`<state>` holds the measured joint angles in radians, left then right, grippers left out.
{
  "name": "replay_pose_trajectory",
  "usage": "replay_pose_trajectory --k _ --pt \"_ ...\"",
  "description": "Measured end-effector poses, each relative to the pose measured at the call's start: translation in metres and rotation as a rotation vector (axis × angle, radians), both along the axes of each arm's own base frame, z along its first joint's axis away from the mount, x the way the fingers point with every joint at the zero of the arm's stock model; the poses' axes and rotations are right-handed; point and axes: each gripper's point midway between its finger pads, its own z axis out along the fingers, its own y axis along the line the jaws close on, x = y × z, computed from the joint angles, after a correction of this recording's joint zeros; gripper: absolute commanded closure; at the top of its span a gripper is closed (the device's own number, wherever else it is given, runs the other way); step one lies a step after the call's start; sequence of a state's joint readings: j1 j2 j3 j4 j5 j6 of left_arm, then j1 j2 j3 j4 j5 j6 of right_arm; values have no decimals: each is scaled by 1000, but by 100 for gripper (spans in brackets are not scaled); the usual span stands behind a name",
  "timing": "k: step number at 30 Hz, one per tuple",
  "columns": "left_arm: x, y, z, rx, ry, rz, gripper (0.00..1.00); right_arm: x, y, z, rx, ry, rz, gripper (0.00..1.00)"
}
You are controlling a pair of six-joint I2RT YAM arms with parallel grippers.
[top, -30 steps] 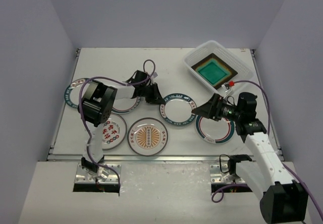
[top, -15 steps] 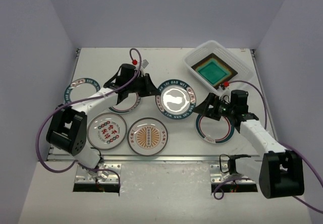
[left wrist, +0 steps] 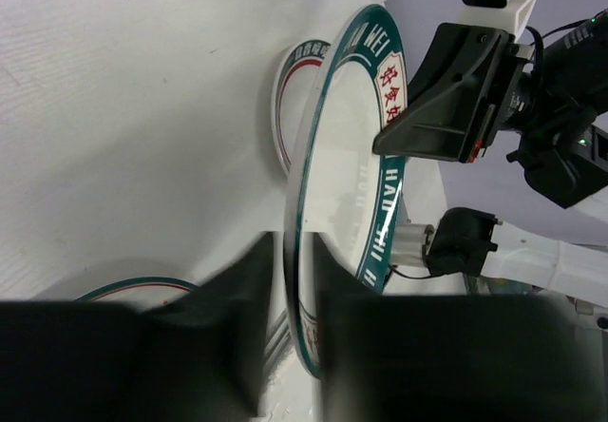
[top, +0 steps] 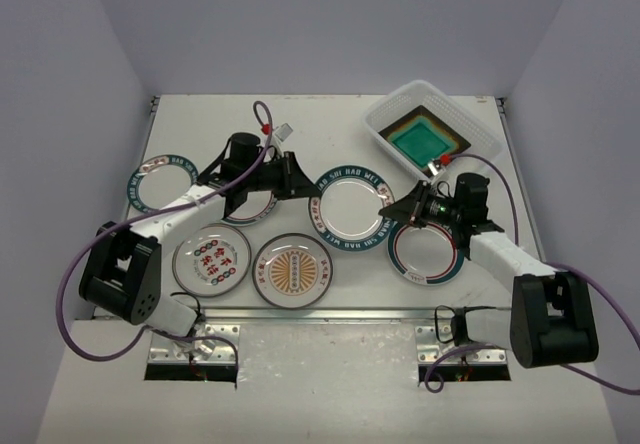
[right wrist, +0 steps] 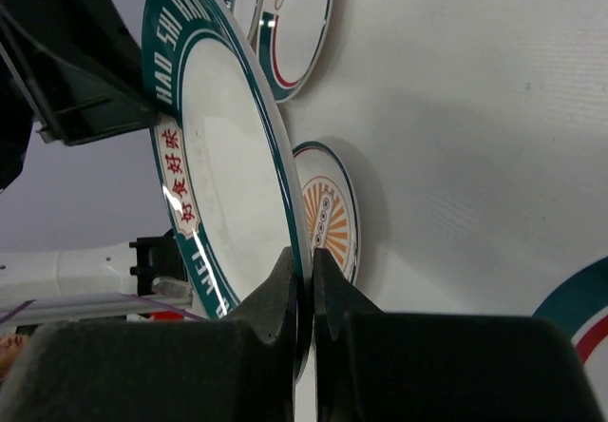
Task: Place the plates into the plastic bin on the countertop
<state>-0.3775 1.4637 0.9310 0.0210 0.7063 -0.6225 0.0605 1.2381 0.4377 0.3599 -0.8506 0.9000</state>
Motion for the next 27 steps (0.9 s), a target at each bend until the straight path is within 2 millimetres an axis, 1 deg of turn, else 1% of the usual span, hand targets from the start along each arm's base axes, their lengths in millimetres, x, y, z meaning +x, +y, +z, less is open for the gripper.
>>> replay_pose_trajectory --k 1,2,4,6,7,8,10,11,13,15,17,18,19,22,23,25,26,27 --pt "0 1 0 2 8 8 3 -1 0 -1 7 6 -9 100" --pt "1 3 -1 18 13 24 0 -1 -1 -4 12 21 -23 100" --pt "6 12 -3 77 18 89 0 -1 -5 -9 19 61 -71 100" --pt "12 31 1 163 -6 200 0 5 -17 -13 26 101 -170 100" --pt "14 41 8 197 -29 253 0 9 -27 -14 30 118 -238 100" --pt "16 53 19 224 -65 316 0 15 -37 -15 35 134 -309 100" --pt "15 81 46 267 -156 446 0 29 -62 -16 51 169 -470 100" --pt "11 94 63 277 -211 504 0 35 -74 -16 61 187 -546 100" --pt "2 115 89 285 -298 585 0 46 -97 -16 75 212 -683 100" --pt "-6 132 104 310 -358 643 0 57 -116 -16 71 249 -801 100" --pt "-14 145 104 348 -386 668 0 69 -132 -12 65 298 -916 100" --pt "-19 149 100 367 -394 671 0 77 -142 -8 66 313 -976 100" --pt "-22 152 91 389 -393 668 0 85 -150 -4 70 324 -1031 100" --pt "-33 160 43 488 -332 632 0 109 -174 4 86 346 -1176 100" --pt "-37 162 26 520 -304 616 0 116 -181 3 93 355 -1216 100" --pt "-42 164 -1 577 -246 582 0 126 -190 -2 97 386 -1277 100" --pt "-45 165 -13 605 -217 565 0 129 -194 -7 91 409 -1299 100" --pt "-47 166 -20 622 -201 555 0 134 -197 -12 79 430 -1316 100"
